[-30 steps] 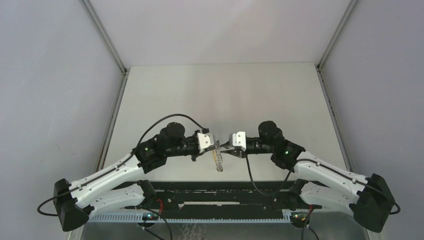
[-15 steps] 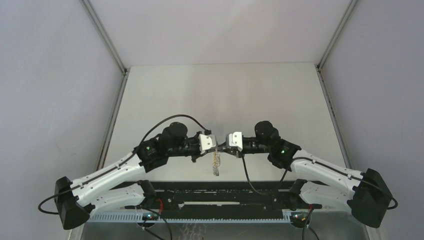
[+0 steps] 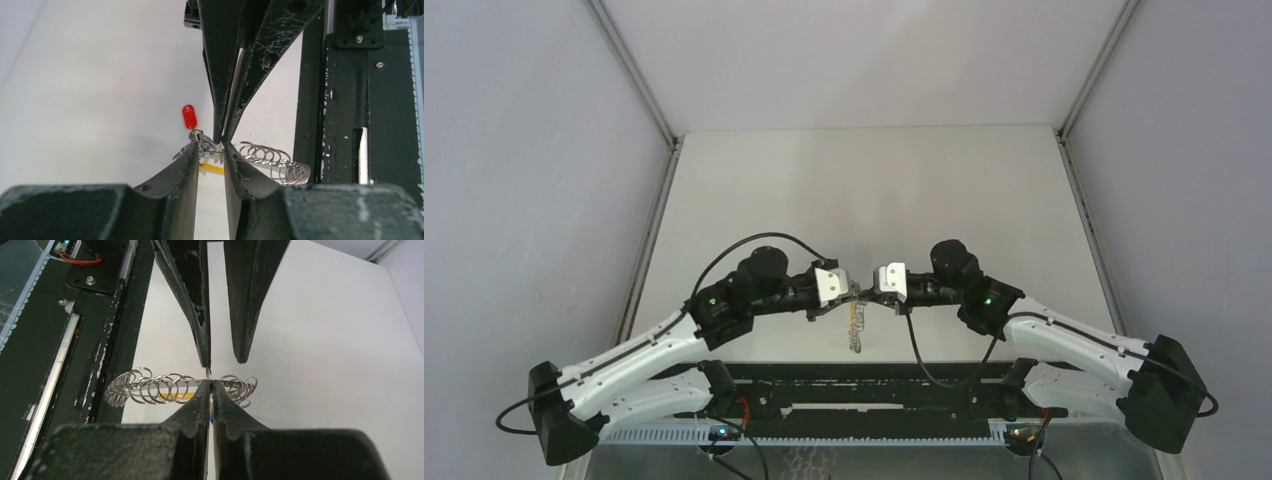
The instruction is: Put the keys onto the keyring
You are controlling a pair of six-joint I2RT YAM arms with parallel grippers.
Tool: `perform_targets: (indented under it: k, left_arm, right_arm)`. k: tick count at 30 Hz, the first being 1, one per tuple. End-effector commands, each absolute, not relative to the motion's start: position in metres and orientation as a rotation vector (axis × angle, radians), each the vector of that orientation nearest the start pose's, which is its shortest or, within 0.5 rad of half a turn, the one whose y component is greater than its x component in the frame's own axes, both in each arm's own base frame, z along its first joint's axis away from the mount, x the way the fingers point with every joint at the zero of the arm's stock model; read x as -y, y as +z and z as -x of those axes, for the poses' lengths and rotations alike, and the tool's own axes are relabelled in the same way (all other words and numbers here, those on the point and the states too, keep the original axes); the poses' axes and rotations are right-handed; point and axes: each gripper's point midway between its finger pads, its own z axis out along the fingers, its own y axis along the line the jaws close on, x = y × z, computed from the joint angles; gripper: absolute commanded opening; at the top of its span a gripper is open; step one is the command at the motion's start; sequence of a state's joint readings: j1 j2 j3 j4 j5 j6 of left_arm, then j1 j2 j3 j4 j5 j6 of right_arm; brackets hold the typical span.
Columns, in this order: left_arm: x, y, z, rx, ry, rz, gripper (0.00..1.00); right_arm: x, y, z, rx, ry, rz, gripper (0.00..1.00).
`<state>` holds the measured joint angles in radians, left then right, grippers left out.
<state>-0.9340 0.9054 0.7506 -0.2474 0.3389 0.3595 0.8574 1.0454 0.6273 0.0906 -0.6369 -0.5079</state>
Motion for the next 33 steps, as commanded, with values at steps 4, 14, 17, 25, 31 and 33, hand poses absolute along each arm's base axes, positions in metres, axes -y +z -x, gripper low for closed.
perform_targets:
  k: [4, 14, 17, 25, 31, 33]
  left_arm:
    - [0.281, 0.239, -0.157, -1.292, -0.688, -1.272, 0.35]
    - [0.280, 0.237, -0.159, -1.268, -0.685, -1.230, 0.38]
    - [0.281, 0.240, -0.160, -1.255, -0.683, -1.231, 0.36]
    - [0.286, 0.243, -0.157, -1.235, -0.718, -1.252, 0.24]
    - [0.290, 0.242, -0.155, -1.237, -0.737, -1.270, 0.21]
    - [0.291, 0.243, -0.155, -1.235, -0.738, -1.271, 0.20]
  right_arm:
    - [-0.312, 0.238, -0.155, -1.051, 0.857, 1.431, 0.00]
    - [-0.306, 0.246, -0.156, -1.047, 0.858, 1.391, 0.00]
    - [-0.307, 0.245, -0.155, -1.048, 0.861, 1.392, 0.00]
    - [-0.308, 0.246, -0.155, -1.045, 0.870, 1.392, 0.00]
    - [-0.309, 0.247, -0.153, -1.036, 0.873, 1.394, 0.00]
    - [-0.310, 0.246, -0.152, -1.033, 0.873, 1.399, 0.00]
